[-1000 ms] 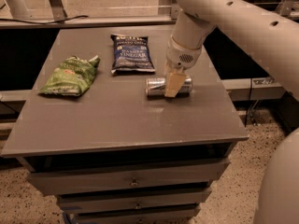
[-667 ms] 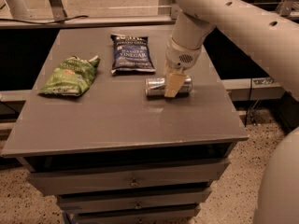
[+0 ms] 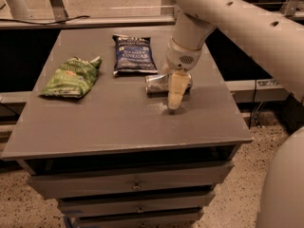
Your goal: Knock redbull can over
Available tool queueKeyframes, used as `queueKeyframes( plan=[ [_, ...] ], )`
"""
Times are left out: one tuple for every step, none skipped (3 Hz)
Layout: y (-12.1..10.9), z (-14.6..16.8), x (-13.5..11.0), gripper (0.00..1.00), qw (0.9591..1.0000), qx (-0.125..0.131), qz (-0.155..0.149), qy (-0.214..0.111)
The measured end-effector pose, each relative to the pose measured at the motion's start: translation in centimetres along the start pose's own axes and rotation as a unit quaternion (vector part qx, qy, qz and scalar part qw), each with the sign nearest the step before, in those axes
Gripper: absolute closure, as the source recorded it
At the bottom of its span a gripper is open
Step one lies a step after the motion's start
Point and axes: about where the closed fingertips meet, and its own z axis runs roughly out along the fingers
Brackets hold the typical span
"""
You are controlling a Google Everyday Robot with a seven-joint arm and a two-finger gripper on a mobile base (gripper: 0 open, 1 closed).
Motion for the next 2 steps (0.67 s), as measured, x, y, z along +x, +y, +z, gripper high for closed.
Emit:
queueKeyframes(
  plan=[
    [0.16, 0.26, -0.50, 0.00, 1.0000, -0.004, -0.006, -0.002],
    [0.27, 0.36, -0.87, 0.00, 0.9999, -0.005, -0.010, -0.003]
  ],
)
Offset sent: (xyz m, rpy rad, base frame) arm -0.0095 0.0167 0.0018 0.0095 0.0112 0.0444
